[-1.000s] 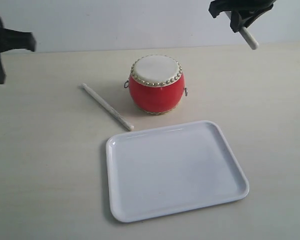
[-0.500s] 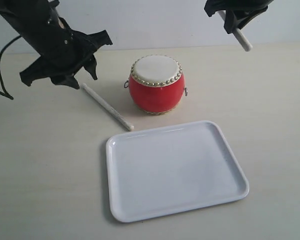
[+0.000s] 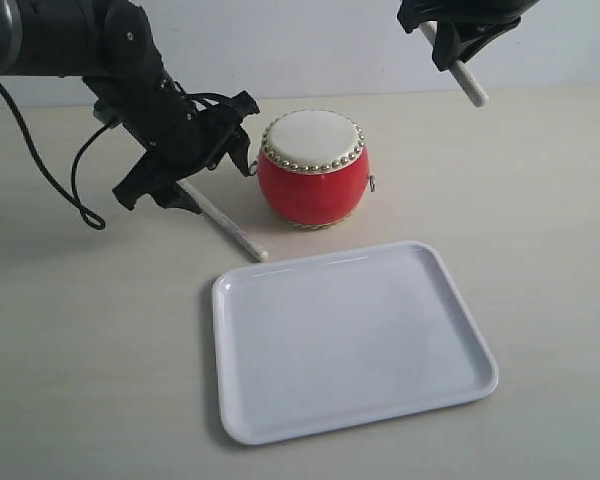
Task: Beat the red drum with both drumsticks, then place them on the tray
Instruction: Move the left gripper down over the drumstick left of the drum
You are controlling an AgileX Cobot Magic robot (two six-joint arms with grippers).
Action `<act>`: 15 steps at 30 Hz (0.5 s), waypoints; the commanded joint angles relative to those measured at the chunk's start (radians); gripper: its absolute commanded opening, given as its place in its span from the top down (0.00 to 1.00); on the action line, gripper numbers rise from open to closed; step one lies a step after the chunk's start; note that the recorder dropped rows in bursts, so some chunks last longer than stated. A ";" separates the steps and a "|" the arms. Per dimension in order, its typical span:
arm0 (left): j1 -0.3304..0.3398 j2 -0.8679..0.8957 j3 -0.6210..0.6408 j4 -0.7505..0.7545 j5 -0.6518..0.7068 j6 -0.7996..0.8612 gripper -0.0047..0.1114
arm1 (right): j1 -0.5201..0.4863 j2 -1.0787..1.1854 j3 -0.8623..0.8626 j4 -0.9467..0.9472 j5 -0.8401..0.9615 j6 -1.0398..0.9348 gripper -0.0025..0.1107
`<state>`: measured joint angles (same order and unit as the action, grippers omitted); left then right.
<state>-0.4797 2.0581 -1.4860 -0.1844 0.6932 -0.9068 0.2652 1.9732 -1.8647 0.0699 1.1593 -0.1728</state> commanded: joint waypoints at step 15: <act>0.015 0.127 -0.008 -0.136 -0.062 -0.067 0.38 | -0.005 -0.001 -0.010 0.009 -0.020 -0.008 0.98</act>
<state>-0.4692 2.1748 -1.4879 -0.2729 0.6541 -1.0046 0.2652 1.9732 -1.8647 0.0767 1.1574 -0.1728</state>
